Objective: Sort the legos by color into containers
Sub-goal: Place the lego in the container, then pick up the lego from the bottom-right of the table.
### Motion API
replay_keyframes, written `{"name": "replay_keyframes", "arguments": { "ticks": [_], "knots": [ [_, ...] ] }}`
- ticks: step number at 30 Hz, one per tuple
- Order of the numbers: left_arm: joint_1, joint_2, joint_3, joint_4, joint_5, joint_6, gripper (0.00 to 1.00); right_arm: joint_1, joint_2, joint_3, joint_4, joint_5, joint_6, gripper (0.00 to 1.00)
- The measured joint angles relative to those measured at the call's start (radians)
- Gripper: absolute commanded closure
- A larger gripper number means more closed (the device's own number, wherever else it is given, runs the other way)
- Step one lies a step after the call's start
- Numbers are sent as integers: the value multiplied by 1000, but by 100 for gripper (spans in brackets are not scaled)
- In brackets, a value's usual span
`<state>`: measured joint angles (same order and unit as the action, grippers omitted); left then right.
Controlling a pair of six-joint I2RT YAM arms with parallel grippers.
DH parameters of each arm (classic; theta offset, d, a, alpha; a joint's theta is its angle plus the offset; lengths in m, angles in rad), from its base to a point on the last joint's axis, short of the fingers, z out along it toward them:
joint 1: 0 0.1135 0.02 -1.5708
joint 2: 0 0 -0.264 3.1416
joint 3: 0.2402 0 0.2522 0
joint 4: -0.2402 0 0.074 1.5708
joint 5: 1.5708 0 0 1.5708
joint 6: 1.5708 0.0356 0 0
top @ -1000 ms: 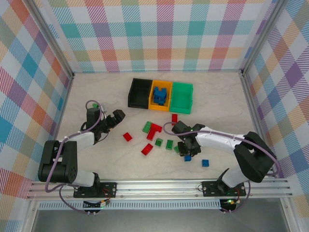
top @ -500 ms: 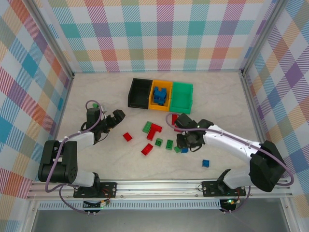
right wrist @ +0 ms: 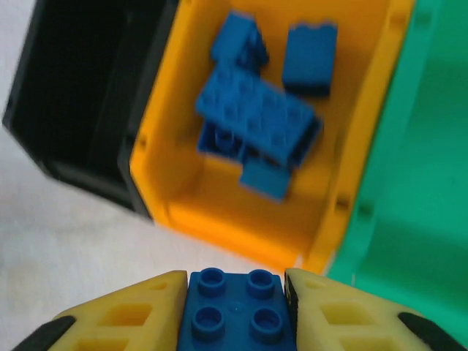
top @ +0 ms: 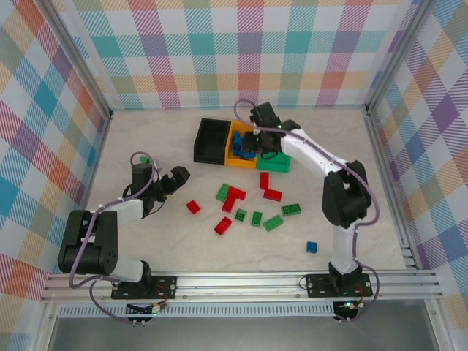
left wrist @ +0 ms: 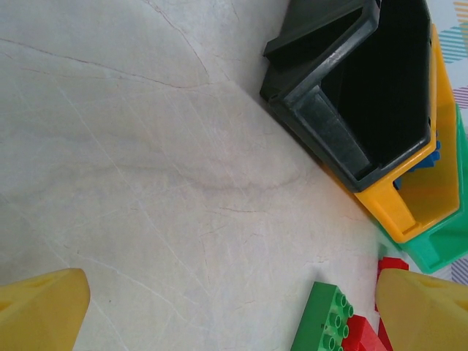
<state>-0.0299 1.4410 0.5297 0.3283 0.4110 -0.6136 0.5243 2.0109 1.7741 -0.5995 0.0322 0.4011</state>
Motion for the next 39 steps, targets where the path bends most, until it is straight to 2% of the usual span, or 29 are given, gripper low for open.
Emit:
{"name": "replay_keyframes", "arguments": {
  "ticks": [1,4,8,13,21,26,30,37,39],
  "knots": [
    [0,0,0,0,0,0,0,-6,38,61,-9,0,-9,48],
    [0,0,0,-1,0,1,0,-28,133,222,-53,1,-43,44],
    [0,-1,0,-5,0,0,0,-37,144,236,-71,-8,-51,43],
    [0,-4,0,-9,0,0,0,-25,32,12,-51,-28,-51,43],
    [0,-5,0,-8,0,0,0,-8,-372,-475,-36,-10,-29,42],
    [0,-3,0,-6,10,-1,0,-8,-616,-765,-42,-12,63,42],
    [0,7,0,9,19,-4,0,-8,-723,-953,-99,-8,177,42],
    [0,19,0,16,19,-4,0,-8,-928,-1043,-263,101,390,40],
    [0,20,0,16,19,-4,0,-8,-968,-1072,-296,119,452,36]
  ]
}}
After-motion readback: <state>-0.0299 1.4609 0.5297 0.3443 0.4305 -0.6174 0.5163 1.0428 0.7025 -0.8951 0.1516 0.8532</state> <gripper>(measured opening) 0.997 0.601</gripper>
